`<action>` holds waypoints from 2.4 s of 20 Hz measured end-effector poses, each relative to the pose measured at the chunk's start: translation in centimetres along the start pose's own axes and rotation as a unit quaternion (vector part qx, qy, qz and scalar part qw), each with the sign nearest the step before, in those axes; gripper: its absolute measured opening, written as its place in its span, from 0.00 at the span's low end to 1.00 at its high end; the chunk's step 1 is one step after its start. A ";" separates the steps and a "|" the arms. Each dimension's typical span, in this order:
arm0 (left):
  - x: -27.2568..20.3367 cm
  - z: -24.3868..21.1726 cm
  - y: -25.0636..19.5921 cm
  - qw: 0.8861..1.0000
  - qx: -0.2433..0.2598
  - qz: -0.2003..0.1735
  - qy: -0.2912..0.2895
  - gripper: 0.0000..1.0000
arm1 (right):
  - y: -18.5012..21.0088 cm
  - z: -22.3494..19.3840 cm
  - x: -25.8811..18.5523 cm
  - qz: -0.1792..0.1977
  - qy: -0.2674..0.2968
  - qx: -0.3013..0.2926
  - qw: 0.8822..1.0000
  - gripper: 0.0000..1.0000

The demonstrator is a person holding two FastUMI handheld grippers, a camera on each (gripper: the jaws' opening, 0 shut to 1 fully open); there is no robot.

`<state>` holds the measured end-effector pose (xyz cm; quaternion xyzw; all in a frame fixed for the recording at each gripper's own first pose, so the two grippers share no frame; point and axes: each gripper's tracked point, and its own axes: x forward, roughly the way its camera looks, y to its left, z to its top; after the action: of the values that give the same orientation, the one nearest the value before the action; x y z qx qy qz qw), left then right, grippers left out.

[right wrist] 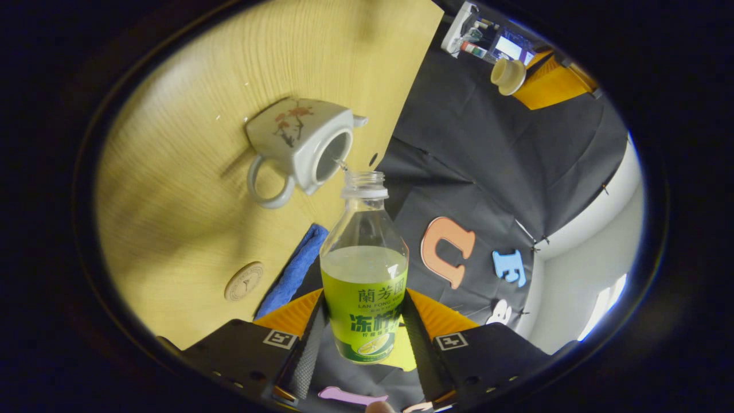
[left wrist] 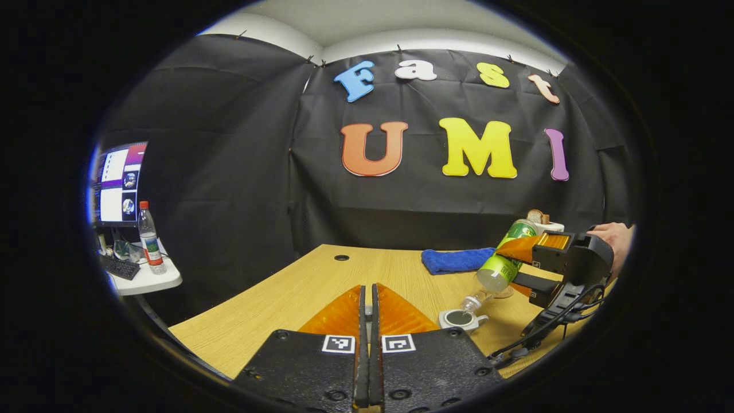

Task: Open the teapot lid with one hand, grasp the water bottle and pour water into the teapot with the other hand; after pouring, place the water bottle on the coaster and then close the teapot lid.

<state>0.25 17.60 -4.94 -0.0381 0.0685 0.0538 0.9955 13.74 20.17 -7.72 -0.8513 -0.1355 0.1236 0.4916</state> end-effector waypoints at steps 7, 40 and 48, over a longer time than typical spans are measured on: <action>-0.1 0.2 0.4 1.000 -0.003 0.005 -0.004 0.03 | 0.1 0.2 -0.1 0.001 -0.007 0.024 1.000 0.72; 0.2 0.4 -2.9 1.000 0.006 -0.021 -0.011 0.03 | 9.5 -8.8 7.4 0.091 0.091 0.868 0.479 0.72; 0.4 -0.3 -2.8 1.000 -0.005 -0.017 -0.002 0.03 | 10.1 -7.5 8.8 0.088 0.089 0.866 0.484 0.73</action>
<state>0.93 14.81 -5.08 -0.0441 0.0654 0.0377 0.9962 25.69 12.37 -13.55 -0.0093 0.1597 0.1449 0.9764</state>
